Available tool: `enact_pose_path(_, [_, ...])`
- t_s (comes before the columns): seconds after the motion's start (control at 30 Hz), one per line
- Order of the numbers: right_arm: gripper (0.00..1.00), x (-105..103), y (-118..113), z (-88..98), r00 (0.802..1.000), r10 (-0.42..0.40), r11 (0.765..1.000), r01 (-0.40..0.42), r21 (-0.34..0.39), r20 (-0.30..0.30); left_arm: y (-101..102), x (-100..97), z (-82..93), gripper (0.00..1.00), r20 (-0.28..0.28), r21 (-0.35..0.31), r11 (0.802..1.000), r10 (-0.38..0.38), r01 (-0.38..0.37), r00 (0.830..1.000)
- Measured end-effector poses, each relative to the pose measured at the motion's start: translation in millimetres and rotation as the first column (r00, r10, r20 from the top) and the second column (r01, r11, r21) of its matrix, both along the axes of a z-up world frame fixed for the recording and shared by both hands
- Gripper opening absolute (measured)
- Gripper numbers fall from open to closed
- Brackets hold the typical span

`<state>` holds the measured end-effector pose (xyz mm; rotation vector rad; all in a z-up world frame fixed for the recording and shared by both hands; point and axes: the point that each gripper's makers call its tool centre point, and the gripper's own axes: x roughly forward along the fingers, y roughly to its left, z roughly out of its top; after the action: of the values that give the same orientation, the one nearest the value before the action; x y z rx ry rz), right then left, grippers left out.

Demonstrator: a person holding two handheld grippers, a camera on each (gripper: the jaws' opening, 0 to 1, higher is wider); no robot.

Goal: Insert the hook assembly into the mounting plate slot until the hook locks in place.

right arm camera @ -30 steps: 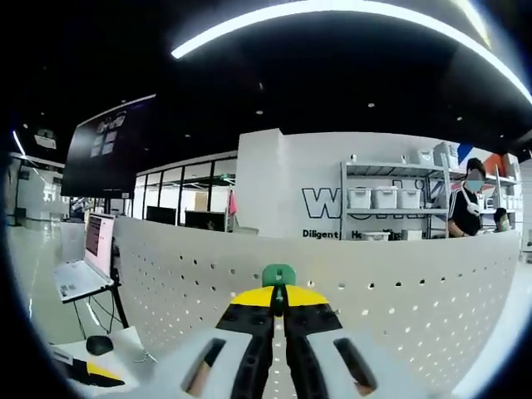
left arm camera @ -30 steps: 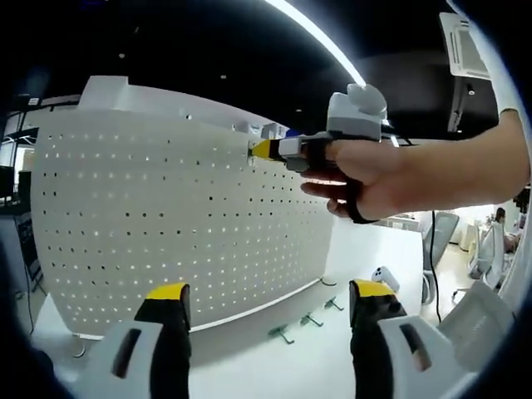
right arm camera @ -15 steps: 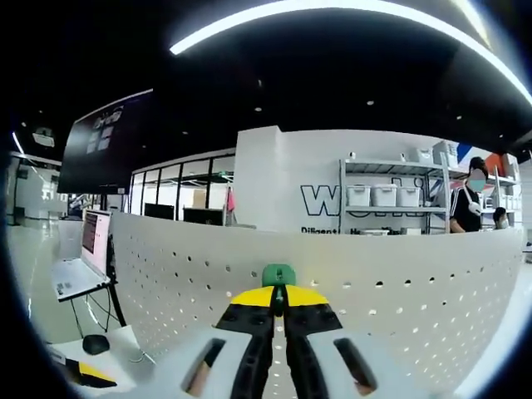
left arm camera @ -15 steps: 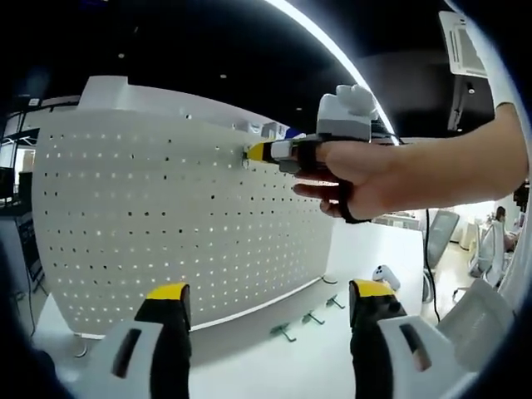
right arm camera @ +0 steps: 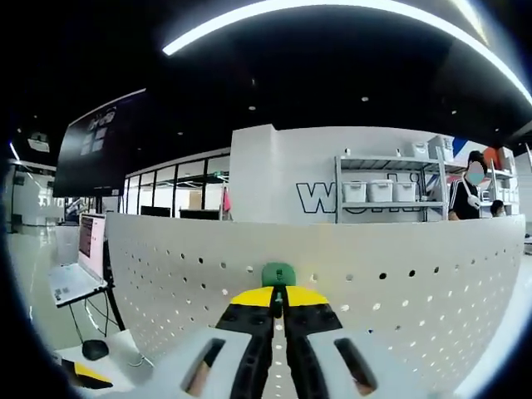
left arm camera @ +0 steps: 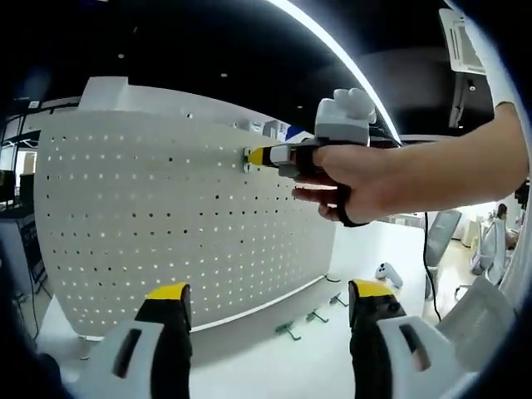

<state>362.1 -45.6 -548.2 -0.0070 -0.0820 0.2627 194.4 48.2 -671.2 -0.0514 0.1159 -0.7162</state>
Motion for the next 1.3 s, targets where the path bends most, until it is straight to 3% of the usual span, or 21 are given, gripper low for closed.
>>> enact_pose_path(0.27, [0.01, 1.1, 2.4, -1.3, 0.998, -0.068, 0.997, 0.068, -0.033, 0.004, 0.8, -2.5, -2.1, 0.79, -0.008, 0.009, 1.000, -0.002, 0.002, 1.000])
enact_pose_path(0.33, [0.01, 1.7, 1.5, -1.8, 0.996, -0.092, 0.996, 0.092, 0.003, 0.004, 2.4, -2.6, -1.0, 0.79, -0.005, 0.007, 1.000, 0.000, 0.000, 1.000])
enact_pose_path(0.57, [0.02, 4.0, 2.8, -5.3, 0.987, -0.157, 0.988, 0.157, 0.001, 0.023, 5.3, -4.1, 0.3, 0.79, -0.003, 0.008, 1.000, -0.002, 0.002, 1.000])
enact_pose_path(1.07, [0.03, 1.4, 1.0, -4.3, 0.992, -0.127, 0.992, 0.127, 0.002, 0.005, 4.2, -4.3, -0.2, 0.78, -0.005, 0.004, 1.000, -0.003, 0.003, 1.000])
enact_pose_path(1.3, [0.09, -2.2, 5.4, -5.0, 0.998, -0.057, 0.998, 0.057, 0.008, 0.005, 2.9, -4.0, -0.7, 0.78, -0.010, 0.000, 1.000, -0.003, 0.003, 1.000])
